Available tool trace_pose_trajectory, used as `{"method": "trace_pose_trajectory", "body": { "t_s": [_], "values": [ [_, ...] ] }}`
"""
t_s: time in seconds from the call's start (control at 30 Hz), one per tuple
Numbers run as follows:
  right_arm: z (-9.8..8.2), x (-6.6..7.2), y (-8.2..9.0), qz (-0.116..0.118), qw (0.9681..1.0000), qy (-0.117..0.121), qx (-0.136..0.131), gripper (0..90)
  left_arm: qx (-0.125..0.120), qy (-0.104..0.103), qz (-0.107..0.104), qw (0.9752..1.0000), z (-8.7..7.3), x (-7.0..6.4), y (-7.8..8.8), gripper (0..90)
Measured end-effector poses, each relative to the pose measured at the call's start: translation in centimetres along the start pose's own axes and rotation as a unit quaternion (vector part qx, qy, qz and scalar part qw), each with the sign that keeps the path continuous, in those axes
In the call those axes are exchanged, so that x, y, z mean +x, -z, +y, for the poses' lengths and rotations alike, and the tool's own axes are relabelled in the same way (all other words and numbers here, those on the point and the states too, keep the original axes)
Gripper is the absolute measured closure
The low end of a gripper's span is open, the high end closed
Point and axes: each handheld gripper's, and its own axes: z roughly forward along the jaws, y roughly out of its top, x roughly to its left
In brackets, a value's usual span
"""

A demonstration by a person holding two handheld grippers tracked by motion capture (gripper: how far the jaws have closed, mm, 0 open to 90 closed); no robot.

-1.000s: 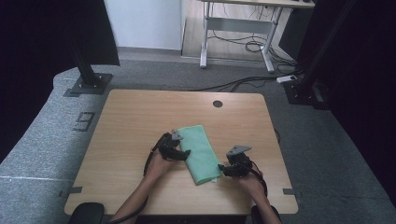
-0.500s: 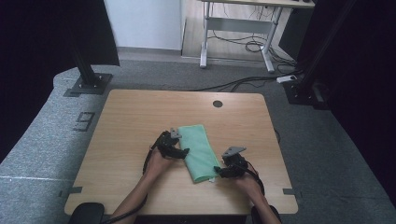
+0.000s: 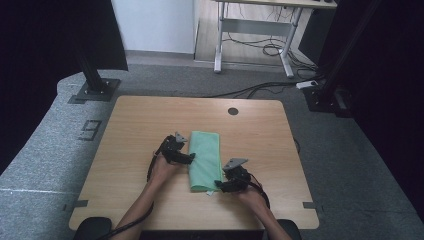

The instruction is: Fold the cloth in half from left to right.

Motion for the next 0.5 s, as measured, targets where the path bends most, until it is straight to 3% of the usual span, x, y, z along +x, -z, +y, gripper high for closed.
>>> {"method": "trace_pose_trajectory", "body": {
  "t_s": [0.2,0.37,0.5],
  "values": [
    [0.8,0.5,-0.7,-0.006,1.0000,-0.003,0.001,37.2,-0.011,-0.004,0.006,0.9999,-0.4,0.3,1.1,10.6],
    [0.5,0.5,-0.7,-0.006,0.9999,-0.012,-0.008,36.8,-0.028,-0.005,-0.017,0.9994,-1.6,-0.4,3.5,10.7],
    [0.6,0.7,-0.7,-0.012,0.9999,-0.004,-0.006,37.4,-0.032,-0.017,-0.038,0.9986,-2.7,-1.4,5.3,10.7]
  ]
}}
